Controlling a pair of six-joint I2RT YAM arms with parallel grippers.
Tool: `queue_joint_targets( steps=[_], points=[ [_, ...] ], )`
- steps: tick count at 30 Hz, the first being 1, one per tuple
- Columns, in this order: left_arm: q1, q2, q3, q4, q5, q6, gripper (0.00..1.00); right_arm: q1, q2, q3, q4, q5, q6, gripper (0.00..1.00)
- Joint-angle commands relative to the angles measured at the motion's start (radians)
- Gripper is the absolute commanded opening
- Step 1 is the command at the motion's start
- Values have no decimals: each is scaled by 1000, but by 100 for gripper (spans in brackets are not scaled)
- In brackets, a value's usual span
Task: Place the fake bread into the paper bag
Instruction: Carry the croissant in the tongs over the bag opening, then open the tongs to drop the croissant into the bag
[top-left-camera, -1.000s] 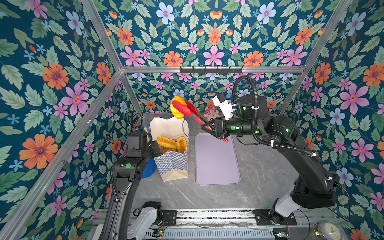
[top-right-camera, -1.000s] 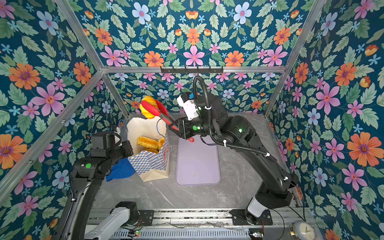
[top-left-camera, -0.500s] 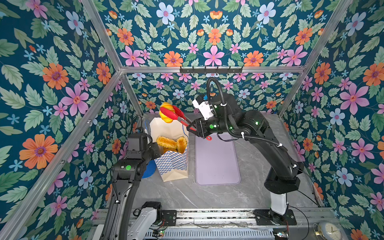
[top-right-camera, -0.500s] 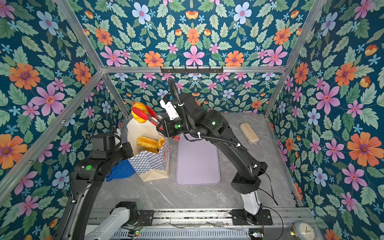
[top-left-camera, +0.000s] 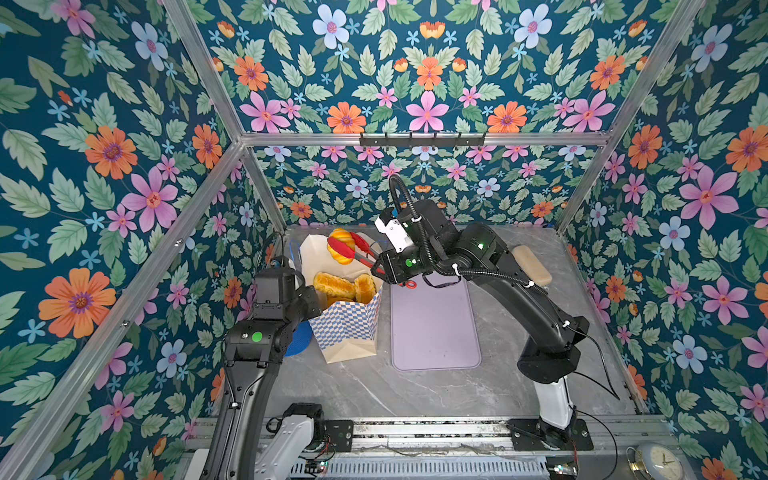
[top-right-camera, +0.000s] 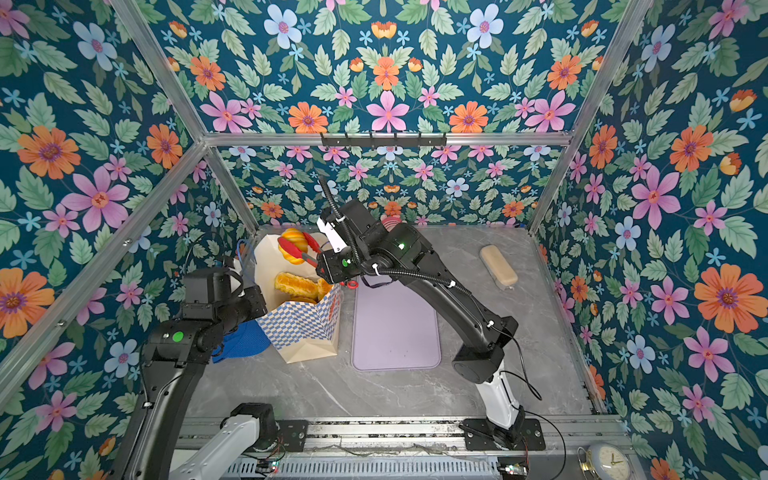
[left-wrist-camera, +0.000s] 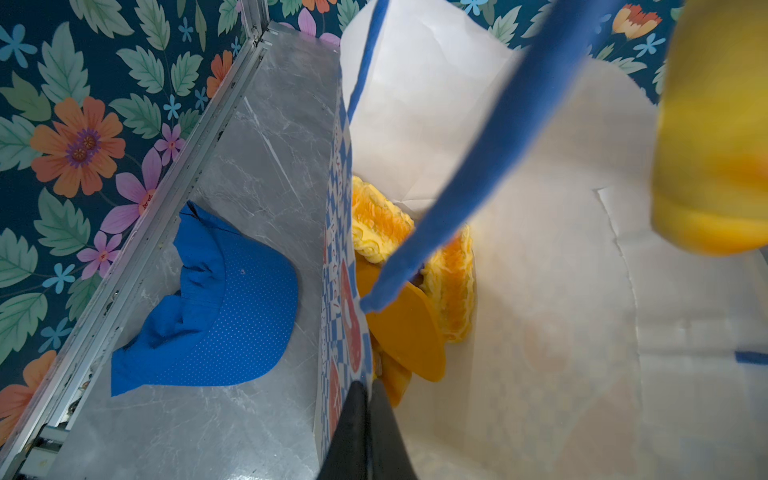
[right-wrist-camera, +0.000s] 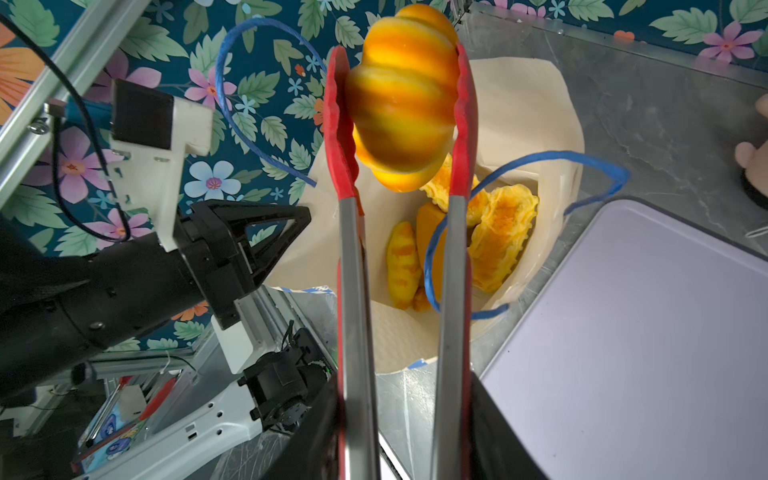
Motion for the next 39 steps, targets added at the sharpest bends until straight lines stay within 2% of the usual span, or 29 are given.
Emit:
queue_joint_targets(
  steps=[1, 20, 32, 39],
  points=[
    [1, -2, -1, -7, -11, 1, 8, 4, -1, -13, -8, 29, -18, 46],
    [1, -9, -8, -7, -14, 0, 9, 4, -23, -11, 6, 18, -13, 57],
    [1, 4, 5, -4, -7, 0, 10, 4, -83, 0, 64, -3, -25, 55],
    [1, 7, 18, 5, 2, -1, 10, 4, -192, -80, 128, 51, -57, 54]
  ],
)
